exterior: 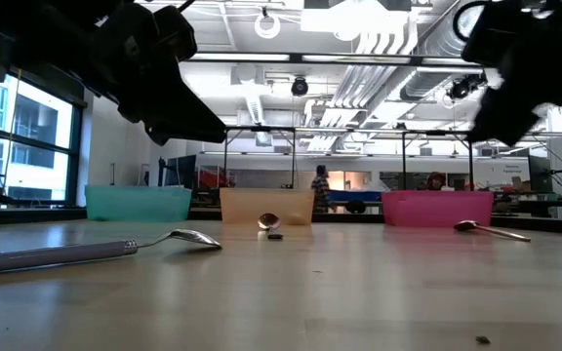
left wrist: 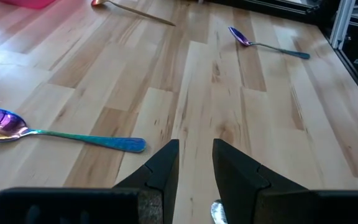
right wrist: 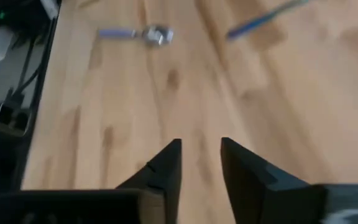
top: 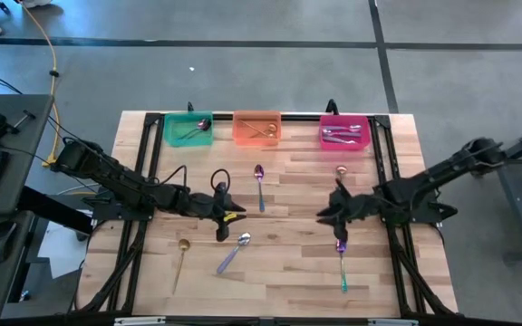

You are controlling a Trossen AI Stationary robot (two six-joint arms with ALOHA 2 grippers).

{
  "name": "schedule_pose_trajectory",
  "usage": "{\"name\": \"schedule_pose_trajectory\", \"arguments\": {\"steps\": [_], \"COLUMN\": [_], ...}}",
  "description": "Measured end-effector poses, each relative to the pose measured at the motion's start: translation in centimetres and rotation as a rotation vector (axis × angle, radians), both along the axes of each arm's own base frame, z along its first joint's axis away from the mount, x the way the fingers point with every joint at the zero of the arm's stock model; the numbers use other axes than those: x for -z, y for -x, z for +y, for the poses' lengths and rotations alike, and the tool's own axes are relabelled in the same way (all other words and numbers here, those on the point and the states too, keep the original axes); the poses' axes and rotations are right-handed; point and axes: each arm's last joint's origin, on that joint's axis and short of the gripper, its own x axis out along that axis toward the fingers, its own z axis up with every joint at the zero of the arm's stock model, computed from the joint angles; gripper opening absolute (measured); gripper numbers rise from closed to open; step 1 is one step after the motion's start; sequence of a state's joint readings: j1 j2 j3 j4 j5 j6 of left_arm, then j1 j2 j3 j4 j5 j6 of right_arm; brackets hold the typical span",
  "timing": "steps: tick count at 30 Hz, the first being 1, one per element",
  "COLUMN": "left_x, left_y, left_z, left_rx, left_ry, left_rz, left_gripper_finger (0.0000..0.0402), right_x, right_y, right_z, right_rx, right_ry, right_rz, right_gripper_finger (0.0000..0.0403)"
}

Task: Sort silverware by color (type)
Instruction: Put the blue spoon into the orange bin

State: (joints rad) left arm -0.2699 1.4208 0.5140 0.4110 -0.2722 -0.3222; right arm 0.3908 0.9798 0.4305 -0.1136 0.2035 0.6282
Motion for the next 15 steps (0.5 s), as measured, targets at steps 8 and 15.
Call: {"name": "schedule_pose_trajectory", "arguments": {"steps": [8,15], "left_x": [0.0,0.0], "left_y": [0.0,0.0], "left_z": [0.0,0.0], "left_rx": [0.0,0.001], "left_ry": [-0.001,-0.002], "left_rz": [0.0,0.0], "left_gripper_finger": [0.009,0.009], "right_x": [1.4,2.1], "right_y": [2.6,4.1], "right_z": [2.2,3.2], "right_rx": [0.006,0.002], "right_ry": [-0.118,-0.181], "right_rz": [0.233,0.371], "right_gripper_finger": [0.0145,0.0157]}}
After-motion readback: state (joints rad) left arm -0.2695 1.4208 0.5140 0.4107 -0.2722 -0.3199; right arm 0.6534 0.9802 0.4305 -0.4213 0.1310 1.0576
